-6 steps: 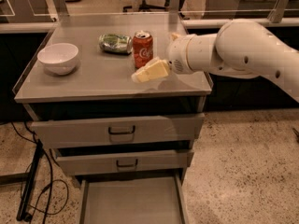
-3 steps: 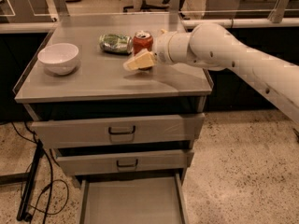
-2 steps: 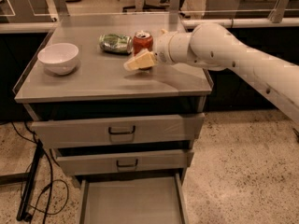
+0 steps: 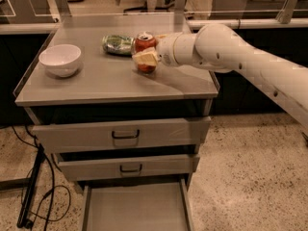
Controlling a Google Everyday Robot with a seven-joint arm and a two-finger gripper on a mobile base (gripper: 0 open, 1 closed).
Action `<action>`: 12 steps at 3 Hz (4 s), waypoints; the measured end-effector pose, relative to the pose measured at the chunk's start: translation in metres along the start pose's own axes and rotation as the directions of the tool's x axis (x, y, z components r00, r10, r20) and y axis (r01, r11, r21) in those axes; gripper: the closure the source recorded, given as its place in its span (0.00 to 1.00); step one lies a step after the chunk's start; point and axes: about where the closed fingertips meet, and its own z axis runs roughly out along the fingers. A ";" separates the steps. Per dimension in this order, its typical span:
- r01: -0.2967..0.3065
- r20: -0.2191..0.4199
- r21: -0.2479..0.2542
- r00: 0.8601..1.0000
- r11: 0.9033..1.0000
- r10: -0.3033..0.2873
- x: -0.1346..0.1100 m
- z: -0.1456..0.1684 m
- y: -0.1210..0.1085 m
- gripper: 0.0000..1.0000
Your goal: Place coke can into bottom drawer
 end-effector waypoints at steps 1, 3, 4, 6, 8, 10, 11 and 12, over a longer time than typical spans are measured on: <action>0.000 0.000 0.000 1.000 1.000 0.000 0.000 0.000 0.000 0.66; 0.006 -0.008 -0.017 1.000 1.000 -0.006 -0.001 0.005 0.005 1.00; 0.004 -0.014 -0.030 1.000 1.000 -0.005 -0.005 0.002 0.006 1.00; -0.010 0.068 -0.051 0.998 0.999 0.013 -0.046 -0.054 -0.001 1.00; -0.056 0.082 -0.005 0.995 0.998 0.056 -0.056 -0.160 0.016 1.00; -0.077 0.094 -0.037 0.992 0.996 0.080 -0.042 -0.173 0.060 1.00; -0.069 0.104 -0.073 0.992 0.995 0.077 -0.030 -0.187 0.121 1.00; -0.075 0.092 -0.092 0.992 0.993 0.083 0.006 -0.197 0.167 1.00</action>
Offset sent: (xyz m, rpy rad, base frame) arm 0.0000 0.0000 0.0000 0.0000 0.0000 0.0000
